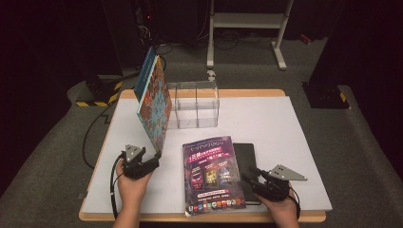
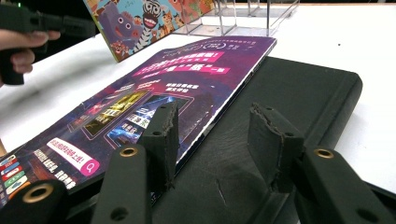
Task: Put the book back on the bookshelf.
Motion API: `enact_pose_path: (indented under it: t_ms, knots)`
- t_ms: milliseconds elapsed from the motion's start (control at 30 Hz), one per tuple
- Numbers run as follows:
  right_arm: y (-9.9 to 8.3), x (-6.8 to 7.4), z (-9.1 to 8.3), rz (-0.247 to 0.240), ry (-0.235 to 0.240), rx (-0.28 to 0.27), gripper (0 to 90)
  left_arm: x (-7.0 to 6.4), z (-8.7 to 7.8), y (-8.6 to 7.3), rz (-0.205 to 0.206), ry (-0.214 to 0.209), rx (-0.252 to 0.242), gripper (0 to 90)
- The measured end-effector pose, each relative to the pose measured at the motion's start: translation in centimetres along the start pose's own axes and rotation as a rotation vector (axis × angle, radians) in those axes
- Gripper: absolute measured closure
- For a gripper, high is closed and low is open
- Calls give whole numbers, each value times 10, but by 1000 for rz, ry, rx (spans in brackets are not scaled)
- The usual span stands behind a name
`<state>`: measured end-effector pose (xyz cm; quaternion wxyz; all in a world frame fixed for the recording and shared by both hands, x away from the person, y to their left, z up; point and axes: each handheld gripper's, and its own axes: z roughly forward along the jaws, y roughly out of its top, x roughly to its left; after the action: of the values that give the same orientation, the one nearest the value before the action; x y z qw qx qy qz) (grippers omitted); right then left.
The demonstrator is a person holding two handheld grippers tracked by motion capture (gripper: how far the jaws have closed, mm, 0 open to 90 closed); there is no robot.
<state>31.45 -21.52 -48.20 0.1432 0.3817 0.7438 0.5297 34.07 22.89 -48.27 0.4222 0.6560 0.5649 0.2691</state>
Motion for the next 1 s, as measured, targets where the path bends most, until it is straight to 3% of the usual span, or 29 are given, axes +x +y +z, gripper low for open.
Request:
enact_pose_path:
  t_ms: [100,167,367,400,500,633,700,833,1000]
  knots:
    - [0,1,0,-9,-2,2,526,-3,-3,-14,-15,-47,29,332]
    - [0,1,0,-12,-2,1,525,-5,-5,-18,8,-57,47,326]
    - [0,1,0,-14,-3,2,525,-28,-10,-30,14,-175,126,286]
    - [0,1,0,-14,-3,2,525,-28,-10,-30,14,-175,126,272]
    - [0,2,0,-16,-6,4,524,-50,-3,-34,5,-282,169,227]
    - [0,1,0,-14,-6,1,523,-67,6,-36,23,-309,186,177]
    - [0,1,-1,-10,-6,-2,522,-72,9,-35,9,-330,188,176]
    - [0,0,-1,-8,-5,-1,522,-85,15,-32,29,-333,201,150]
    - [0,1,0,-10,-6,0,522,-92,19,-30,22,-350,191,144]
